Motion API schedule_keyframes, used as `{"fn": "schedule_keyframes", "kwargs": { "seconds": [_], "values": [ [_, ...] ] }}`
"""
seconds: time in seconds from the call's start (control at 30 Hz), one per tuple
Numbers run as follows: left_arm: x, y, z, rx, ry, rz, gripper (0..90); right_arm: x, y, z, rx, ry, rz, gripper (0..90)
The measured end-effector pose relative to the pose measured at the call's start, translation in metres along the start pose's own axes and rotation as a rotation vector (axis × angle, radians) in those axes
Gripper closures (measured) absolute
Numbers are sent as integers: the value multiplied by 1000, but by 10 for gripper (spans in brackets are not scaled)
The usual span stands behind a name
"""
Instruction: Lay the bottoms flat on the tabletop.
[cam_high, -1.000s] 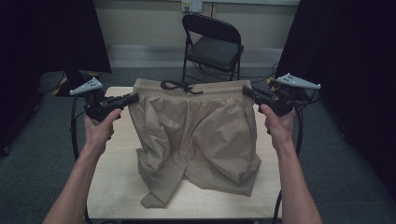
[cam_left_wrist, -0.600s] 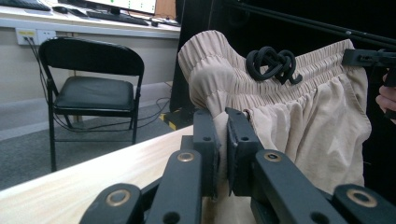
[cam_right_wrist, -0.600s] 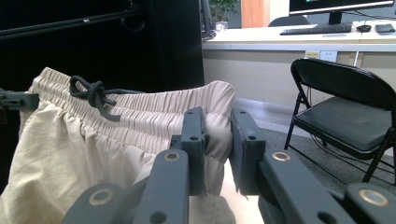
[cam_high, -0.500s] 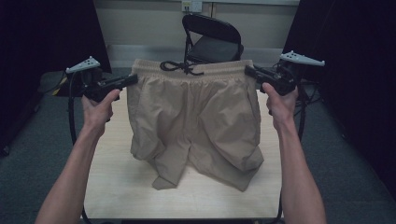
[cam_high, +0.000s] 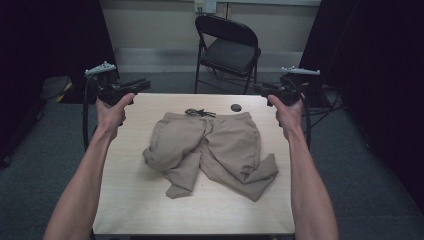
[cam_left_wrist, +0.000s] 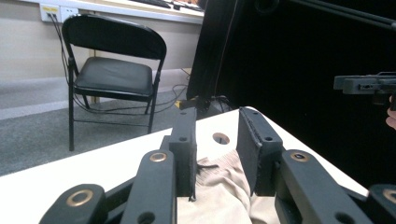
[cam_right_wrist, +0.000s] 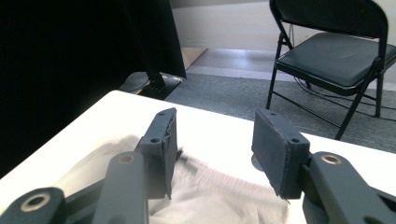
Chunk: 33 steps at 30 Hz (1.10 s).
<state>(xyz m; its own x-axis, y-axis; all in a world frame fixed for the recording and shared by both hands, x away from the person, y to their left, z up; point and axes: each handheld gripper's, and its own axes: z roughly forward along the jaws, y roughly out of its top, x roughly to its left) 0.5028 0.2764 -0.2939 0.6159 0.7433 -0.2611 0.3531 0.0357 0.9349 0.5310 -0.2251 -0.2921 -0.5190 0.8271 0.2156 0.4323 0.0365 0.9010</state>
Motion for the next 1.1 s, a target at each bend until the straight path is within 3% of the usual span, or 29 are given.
{"fn": "schedule_keyframes", "kwargs": {
  "seconds": [0.23, 0.4, 0.47, 0.5, 0.53, 0.63, 0.7, 0.73, 0.8, 0.9, 0.93, 1.1],
  "values": [
    [-8, -29, -5, 58, -28, 1, 690, 20, -28, -15, -16, 76, -35, 474],
    [-20, -64, -8, 110, -64, 5, 698, 45, -64, -17, 12, 136, -50, 460],
    [-22, -80, -8, 132, -73, 2, 697, 55, -82, -12, 47, 163, -63, 463],
    [-22, -80, -8, 132, -73, 2, 697, 60, -90, -10, 59, 175, -59, 462],
    [-25, -96, -9, 174, -77, 5, 694, 65, -101, -6, 80, 188, -61, 460],
    [-30, -119, -12, 175, -122, -25, 690, 78, -122, 0, 95, 223, -57, 458],
    [-33, -127, -13, 195, -120, -9, 675, 82, -129, 3, 105, 230, -62, 457],
    [-36, -138, -16, 205, -144, -10, 665, 94, -143, 9, 129, 257, -60, 447],
    [-40, -150, -19, 217, -139, 6, 643, 102, -154, 13, 143, 276, -61, 447],
    [-41, -166, -23, 229, -174, 3, 618, 112, -168, 20, 159, 329, -30, 448],
    [-42, -182, -22, 277, -161, -3, 567, 124, -182, 31, 218, 350, -55, 434],
    [-42, -199, -20, 320, -110, 6, 435, 141, -201, 43, 269, 379, -65, 391]
  ]
}}
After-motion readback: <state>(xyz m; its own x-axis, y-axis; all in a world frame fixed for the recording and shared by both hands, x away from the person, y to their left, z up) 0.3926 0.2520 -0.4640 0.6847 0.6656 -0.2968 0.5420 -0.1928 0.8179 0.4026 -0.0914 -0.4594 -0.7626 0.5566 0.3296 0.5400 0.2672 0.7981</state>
